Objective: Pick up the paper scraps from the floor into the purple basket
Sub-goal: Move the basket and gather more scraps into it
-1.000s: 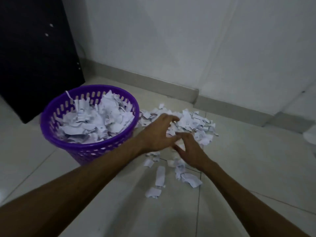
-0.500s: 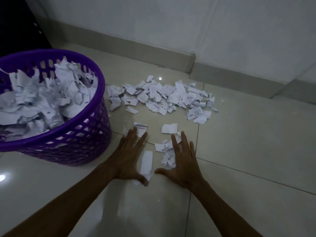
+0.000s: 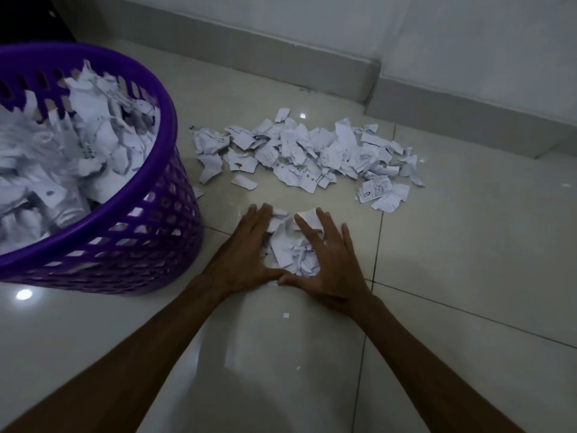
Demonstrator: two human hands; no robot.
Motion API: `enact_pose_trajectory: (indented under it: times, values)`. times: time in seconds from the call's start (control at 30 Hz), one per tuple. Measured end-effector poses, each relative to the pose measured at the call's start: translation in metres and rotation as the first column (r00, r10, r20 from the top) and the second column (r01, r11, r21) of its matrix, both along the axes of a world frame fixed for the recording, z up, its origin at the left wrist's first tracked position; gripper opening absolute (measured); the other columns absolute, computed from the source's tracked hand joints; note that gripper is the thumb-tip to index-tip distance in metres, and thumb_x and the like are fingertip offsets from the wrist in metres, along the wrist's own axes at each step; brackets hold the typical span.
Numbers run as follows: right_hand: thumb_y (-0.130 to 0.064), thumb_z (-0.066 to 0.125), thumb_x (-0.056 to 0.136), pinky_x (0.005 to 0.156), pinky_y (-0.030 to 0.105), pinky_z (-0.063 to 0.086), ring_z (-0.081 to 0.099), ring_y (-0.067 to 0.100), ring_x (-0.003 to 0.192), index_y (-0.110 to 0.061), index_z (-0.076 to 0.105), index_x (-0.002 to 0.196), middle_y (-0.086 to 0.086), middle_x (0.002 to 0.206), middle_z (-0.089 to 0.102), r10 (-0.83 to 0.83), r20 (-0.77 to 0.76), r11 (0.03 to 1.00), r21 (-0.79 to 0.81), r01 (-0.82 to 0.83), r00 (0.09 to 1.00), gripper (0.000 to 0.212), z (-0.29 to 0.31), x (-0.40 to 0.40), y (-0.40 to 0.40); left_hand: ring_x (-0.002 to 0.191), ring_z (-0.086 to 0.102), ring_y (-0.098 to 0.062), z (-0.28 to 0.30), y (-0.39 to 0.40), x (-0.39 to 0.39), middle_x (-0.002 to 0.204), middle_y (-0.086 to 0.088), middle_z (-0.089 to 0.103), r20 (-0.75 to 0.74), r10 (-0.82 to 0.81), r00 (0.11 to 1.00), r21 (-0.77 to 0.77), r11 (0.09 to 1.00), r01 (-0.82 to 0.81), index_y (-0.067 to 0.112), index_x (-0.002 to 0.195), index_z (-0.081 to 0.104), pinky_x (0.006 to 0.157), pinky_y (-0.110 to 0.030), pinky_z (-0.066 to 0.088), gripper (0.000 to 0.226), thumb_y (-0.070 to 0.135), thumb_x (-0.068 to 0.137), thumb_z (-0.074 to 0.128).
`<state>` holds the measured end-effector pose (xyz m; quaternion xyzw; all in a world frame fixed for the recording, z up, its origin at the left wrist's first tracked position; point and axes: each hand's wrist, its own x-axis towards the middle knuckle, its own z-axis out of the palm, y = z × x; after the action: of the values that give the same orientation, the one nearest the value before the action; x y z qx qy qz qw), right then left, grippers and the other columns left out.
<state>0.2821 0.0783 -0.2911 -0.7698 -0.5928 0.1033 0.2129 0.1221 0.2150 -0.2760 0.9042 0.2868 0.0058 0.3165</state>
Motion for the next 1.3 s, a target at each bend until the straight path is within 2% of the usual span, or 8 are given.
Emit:
enact_pose_trajectory:
  times: [0.13, 0.23, 0.33, 0.47, 0.6, 0.9, 1.07, 1.3]
  values:
    - [-0.097, 0.035, 0.065, 0.119, 0.059, 0.008, 0.01, 0.027, 0.152, -0.031, 0.018, 0.155, 0.011, 0.164, 0.013, -0.044, -0.054, 0.998, 0.03, 0.046, 0.998, 0.113, -0.003, -0.011, 0.011, 0.15, 0.011, -0.014, -0.01, -0.01, -0.006, 0.162, 0.0, 0.019, 0.153, 0.001, 0.988, 0.005, 1.0, -0.001, 0.017, 0.155, 0.018, 0.121, -0.042, 0.021, 0.114, 0.085, 0.069, 0.051]
    - [-0.088, 0.054, 0.064, 0.118, 0.061, 0.004, 0.005, 0.023, 0.152, -0.033, 0.015, 0.156, 0.006, 0.165, 0.001, -0.061, -0.135, 0.993, 0.09, 0.073, 0.989, 0.114, 0.004, -0.023, 0.021, 0.149, 0.018, -0.016, -0.017, -0.011, -0.008, 0.161, 0.0, 0.024, 0.25, -0.026, 0.968, 0.011, 1.0, 0.024, 0.015, 0.153, 0.028, 0.117, -0.045, 0.028, 0.094, 0.069, 0.082, 0.058]
    - [-0.084, 0.058, 0.064, 0.115, 0.063, 0.009, 0.007, 0.022, 0.152, -0.031, 0.023, 0.155, 0.004, 0.165, 0.0, -0.088, -0.189, 0.979, 0.165, 0.12, 0.978, 0.11, 0.011, -0.027, 0.028, 0.149, 0.017, -0.016, -0.018, -0.012, -0.011, 0.161, -0.001, 0.023, 0.205, -0.016, 0.979, 0.092, 0.996, -0.003, 0.015, 0.152, 0.029, 0.118, -0.044, 0.024, 0.098, 0.077, 0.08, 0.049]
    - [-0.085, 0.056, 0.067, 0.114, 0.068, 0.012, 0.008, 0.022, 0.152, -0.035, 0.025, 0.154, 0.003, 0.165, 0.003, -0.063, -0.086, 0.991, 0.114, 0.073, 0.994, 0.105, 0.008, -0.026, 0.028, 0.15, 0.009, -0.02, -0.01, -0.019, -0.029, 0.162, -0.002, 0.011, 0.096, 0.184, 0.978, 0.085, 0.978, -0.192, 0.016, 0.155, 0.014, 0.121, -0.033, 0.005, 0.116, 0.087, 0.068, 0.045]
    - [-0.09, 0.049, 0.067, 0.116, 0.066, 0.009, 0.002, 0.024, 0.152, -0.041, 0.018, 0.155, 0.002, 0.165, -0.001, -0.016, 0.0, 0.999, 0.039, 0.016, 1.0, 0.105, 0.008, -0.025, 0.027, 0.147, 0.007, -0.02, -0.004, -0.024, -0.052, 0.161, 0.0, 0.003, 0.071, 0.257, 0.964, 0.135, 0.955, -0.265, 0.018, 0.153, 0.004, 0.116, -0.031, 0.01, 0.118, 0.088, 0.067, 0.047]
    - [-0.095, 0.046, 0.06, 0.117, 0.063, 0.014, 0.01, 0.03, 0.151, -0.035, 0.022, 0.155, 0.008, 0.165, 0.008, 0.138, 0.152, 0.99, 0.017, -0.142, 0.979, 0.115, 0.001, -0.023, 0.043, 0.132, 0.034, -0.023, -0.013, -0.031, -0.058, 0.143, -0.007, 0.04, 0.082, 0.226, 0.971, 0.291, 0.926, -0.24, 0.018, 0.142, 0.041, 0.109, -0.038, 0.03, 0.079, 0.074, 0.087, 0.037]
    - [-0.082, 0.05, 0.076, 0.116, 0.062, 0.012, 0.02, 0.027, 0.149, -0.037, 0.042, 0.147, -0.002, 0.159, 0.031, 0.197, 0.129, 0.974, 0.085, -0.208, 0.972, 0.085, -0.009, -0.034, 0.056, 0.106, 0.044, -0.019, -0.015, -0.027, -0.057, 0.114, -0.005, 0.054, 0.269, 0.208, 0.94, 0.169, 0.951, -0.259, 0.02, 0.122, 0.06, 0.087, -0.033, 0.039, 0.041, 0.045, 0.091, 0.05]
    - [-0.045, 0.075, 0.082, 0.11, 0.048, 0.034, 0.049, 0.024, 0.128, -0.02, 0.067, 0.126, 0.006, 0.137, 0.058, 0.232, -0.008, 0.917, 0.336, -0.216, 0.973, 0.051, -0.023, -0.025, 0.064, 0.105, 0.054, 0.0, -0.01, -0.027, -0.053, 0.115, 0.013, 0.061, 0.326, 0.371, 0.869, -0.125, 0.928, -0.35, 0.023, 0.121, 0.062, 0.091, -0.017, 0.042, 0.038, 0.038, 0.087, 0.069]
